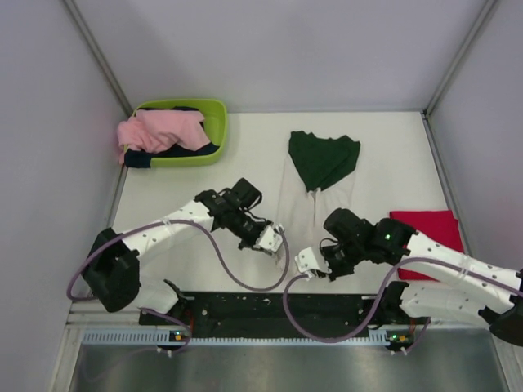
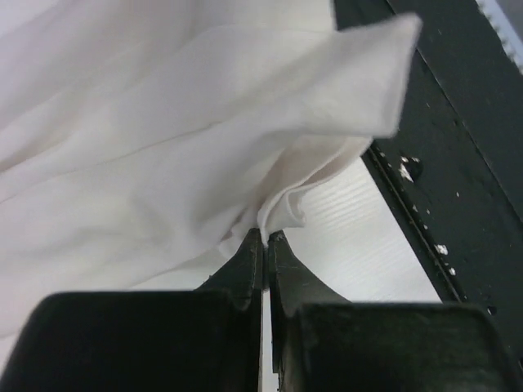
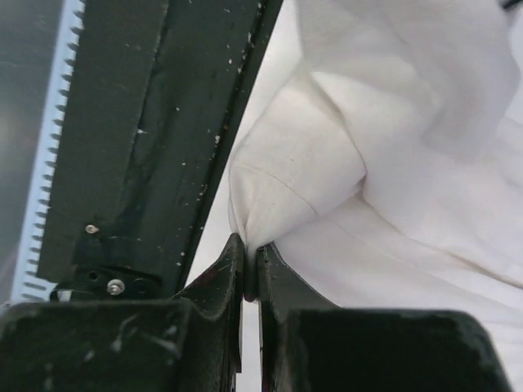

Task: Fold and stack the t-shirts
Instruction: Grab the bottom of the folded rectangular tshirt with both arms, then fold the folded rectangular tshirt in 1/3 of the way

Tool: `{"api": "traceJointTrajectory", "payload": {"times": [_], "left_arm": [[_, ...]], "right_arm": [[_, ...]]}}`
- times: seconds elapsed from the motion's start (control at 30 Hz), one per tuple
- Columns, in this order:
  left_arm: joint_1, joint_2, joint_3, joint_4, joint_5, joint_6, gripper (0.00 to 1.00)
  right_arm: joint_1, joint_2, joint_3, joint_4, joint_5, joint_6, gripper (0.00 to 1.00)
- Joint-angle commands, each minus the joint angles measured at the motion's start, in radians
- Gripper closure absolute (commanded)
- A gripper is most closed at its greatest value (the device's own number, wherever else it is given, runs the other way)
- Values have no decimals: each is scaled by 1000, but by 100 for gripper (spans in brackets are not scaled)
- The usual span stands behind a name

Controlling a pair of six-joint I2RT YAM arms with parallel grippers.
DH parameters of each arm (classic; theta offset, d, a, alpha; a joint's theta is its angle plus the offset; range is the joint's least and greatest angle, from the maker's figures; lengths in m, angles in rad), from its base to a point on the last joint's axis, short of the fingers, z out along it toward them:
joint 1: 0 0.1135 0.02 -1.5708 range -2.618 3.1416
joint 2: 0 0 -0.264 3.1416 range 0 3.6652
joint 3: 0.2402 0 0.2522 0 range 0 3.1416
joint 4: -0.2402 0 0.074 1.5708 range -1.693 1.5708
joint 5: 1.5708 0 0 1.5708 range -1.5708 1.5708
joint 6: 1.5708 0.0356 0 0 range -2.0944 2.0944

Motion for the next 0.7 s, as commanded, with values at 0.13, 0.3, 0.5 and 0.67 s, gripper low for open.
{"api": "traceJointTrajectory", "payload": {"times": [0.13,0.3,0.5,0.67], "left_arm": [[136,116,240,136,95,-465,100],[168,263,360,312,-28,-638,100],[215,443,513,518,-221,-774,100],[230,569,625,572,-258,-792,100]], "right_arm": [[-368,112,179,-157,-258,72,100],[-598,281,214,137,-242,184,100],[-763,520,318,362,-179,249,100],[-823,677,415,362,-161,219,100]]}}
